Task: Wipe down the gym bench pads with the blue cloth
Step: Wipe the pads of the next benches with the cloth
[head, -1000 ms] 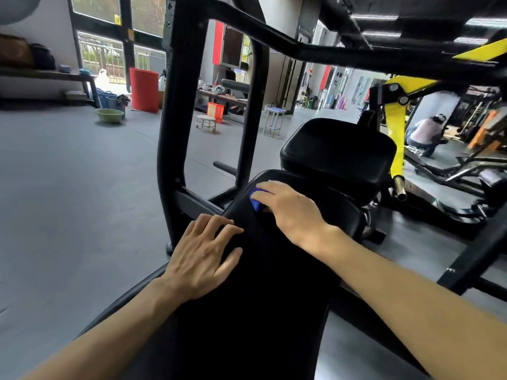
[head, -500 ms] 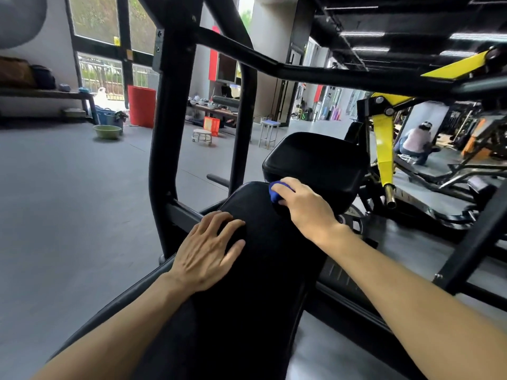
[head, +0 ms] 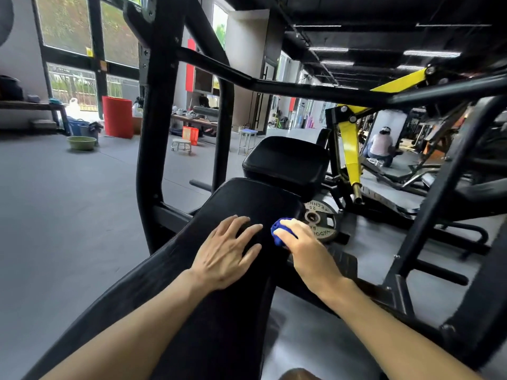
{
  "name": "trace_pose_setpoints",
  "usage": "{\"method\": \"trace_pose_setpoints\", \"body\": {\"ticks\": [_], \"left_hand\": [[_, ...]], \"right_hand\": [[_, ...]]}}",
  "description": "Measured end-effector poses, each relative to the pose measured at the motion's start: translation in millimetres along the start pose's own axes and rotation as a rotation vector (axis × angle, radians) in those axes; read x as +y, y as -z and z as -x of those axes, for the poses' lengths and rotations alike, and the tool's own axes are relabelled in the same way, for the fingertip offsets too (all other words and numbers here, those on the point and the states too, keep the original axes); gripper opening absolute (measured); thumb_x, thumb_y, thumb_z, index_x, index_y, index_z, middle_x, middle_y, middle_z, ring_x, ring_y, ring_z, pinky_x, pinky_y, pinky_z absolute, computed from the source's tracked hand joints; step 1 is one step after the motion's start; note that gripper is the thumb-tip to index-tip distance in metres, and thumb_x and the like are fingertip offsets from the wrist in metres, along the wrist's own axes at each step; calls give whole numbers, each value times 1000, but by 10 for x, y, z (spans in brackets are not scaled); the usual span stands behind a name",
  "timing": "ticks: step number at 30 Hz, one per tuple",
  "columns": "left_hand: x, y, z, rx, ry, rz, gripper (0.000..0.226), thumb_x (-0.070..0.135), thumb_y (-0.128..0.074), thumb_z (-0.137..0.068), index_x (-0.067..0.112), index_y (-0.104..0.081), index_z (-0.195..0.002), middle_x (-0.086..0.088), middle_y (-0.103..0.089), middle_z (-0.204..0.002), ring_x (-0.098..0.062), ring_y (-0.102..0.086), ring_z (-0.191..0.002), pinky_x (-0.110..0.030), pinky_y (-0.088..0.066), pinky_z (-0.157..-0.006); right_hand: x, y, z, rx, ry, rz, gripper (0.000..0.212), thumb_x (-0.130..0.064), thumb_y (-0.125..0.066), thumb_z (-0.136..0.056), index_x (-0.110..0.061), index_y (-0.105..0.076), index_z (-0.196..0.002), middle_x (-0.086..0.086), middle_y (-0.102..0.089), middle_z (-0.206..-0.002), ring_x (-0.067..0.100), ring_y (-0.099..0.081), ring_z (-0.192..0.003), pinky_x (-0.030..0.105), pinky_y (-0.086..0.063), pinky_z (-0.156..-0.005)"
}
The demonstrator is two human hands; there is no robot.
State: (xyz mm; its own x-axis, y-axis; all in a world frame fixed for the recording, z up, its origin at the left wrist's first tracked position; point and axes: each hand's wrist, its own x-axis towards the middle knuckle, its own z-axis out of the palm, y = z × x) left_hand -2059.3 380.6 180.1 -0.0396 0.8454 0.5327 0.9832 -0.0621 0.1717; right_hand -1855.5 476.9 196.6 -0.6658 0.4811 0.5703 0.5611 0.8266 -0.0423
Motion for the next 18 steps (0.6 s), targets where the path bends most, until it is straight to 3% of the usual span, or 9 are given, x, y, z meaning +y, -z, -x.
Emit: {"method": "trace_pose_setpoints", "body": {"ticks": [3,7,10,13,18], "left_hand": [[164,24,-55,-21,-36,-11,60,62,-23,-101,36,-37,-153,5,-39,-155,-20,-28,-148,-39,-32,-120],[364,34,-276,-26,-72,-17,65,62,-18,-100,33,-38,-155,4,-39,-157,-20,-25,-151,-38,-24,-124],[443,2,-584,-6,-82,-33,67,63,-14,-100,34,-34,-156,6,-35,-161,-16,-20,-153,-38,-14,-127],[418,-81,-957,17,-70,-29,69,62,-10,-99,34,-29,-159,9,-28,-165,-13,-14,-155,-38,-5,-128],[266,-282,-1501,42,-40,-20,71,62,-5,-97,37,-21,-161,15,-17,-168,-6,0,-156,-35,3,-128]], "right_hand": [[91,152,113,-25,6,-64,34,-14,-56,-100,-22,-58,-133,-8,-46,-146,9,-34,-141,29,-40,-113],[402,503,110,68,-127,-123,33,-23,-40,-103,-29,-60,-128,-15,-45,-144,-4,-34,-136,27,-39,-112],[631,695,40,71,-53,-12,42,-10,-49,-100,-23,-57,-139,-9,-48,-146,7,-37,-138,25,-37,-112],[878,695,-180,48,-5,5,50,1,-59,-95,-21,-57,-139,-5,-49,-147,12,-39,-139,34,-45,-110],[1194,455,-766,62,55,-14,50,0,-58,-95,-22,-56,-140,-3,-45,-151,14,-36,-142,35,-41,-114]]}}
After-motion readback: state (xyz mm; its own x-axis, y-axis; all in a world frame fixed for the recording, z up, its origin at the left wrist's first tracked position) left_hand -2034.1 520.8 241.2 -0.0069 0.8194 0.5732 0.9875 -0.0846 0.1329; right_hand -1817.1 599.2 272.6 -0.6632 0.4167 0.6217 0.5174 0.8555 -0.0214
